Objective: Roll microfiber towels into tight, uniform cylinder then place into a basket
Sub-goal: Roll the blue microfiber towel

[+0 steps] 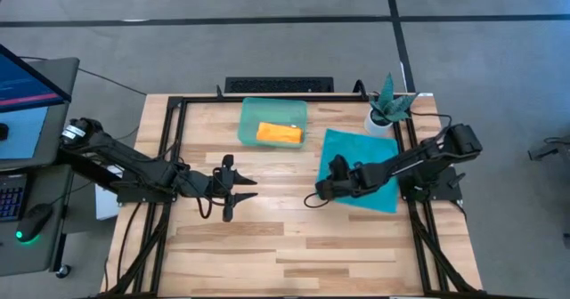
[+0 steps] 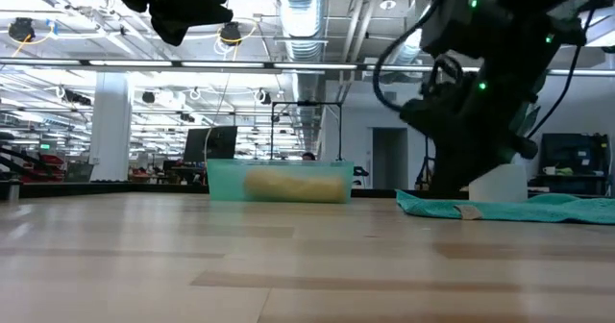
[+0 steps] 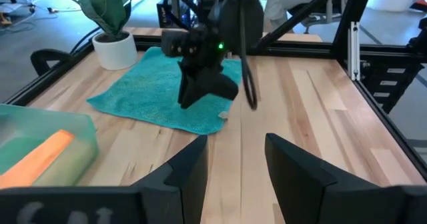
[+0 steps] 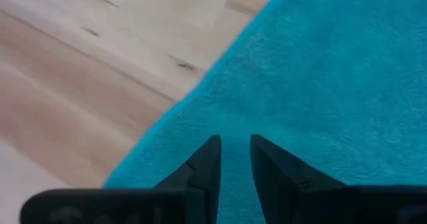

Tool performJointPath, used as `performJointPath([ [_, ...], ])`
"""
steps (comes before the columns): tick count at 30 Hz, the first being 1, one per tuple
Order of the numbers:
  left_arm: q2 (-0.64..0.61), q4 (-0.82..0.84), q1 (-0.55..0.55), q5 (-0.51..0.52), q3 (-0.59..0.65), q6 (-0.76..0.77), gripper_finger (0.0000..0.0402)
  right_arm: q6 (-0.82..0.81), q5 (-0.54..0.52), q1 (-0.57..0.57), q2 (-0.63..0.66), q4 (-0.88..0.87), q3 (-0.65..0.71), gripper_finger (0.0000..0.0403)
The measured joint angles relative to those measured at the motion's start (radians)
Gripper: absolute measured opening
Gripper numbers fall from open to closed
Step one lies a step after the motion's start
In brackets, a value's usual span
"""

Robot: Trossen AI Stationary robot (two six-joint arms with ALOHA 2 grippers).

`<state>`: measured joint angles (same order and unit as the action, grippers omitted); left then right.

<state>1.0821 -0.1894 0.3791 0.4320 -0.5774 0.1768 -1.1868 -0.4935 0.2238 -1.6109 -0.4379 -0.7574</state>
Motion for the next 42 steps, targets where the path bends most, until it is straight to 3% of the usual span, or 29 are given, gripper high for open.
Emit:
performJointPath([
  [10,0.0,0.026,-0.002,0.0,0.0,0.005,0.0141,0.085,0.108,-0.086,-0.164,0.094,-0.077,0.0102],
  [16,0.0,0.027,-0.001,0.0,0.0,0.005,0.0141,0.135,0.237,-0.041,-0.182,0.103,-0.182,0.0102],
  [22,0.0,0.027,-0.001,0.0,0.0,0.005,0.0141,0.148,0.281,0.016,-0.182,0.11,-0.236,0.0102],
  [28,0.0,0.026,-0.001,0.0,0.0,0.004,0.0141,0.246,0.281,0.019,-0.182,0.137,-0.251,0.0102],
  [36,0.023,0.038,-0.001,-0.001,0.0,-0.059,0.0141,0.451,0.259,0.055,-0.177,0.027,-0.398,0.0102],
  [42,0.153,-0.035,-0.001,-0.001,-0.001,-0.198,0.0141,0.462,0.07,0.142,-0.176,-0.206,-0.532,0.0102],
])
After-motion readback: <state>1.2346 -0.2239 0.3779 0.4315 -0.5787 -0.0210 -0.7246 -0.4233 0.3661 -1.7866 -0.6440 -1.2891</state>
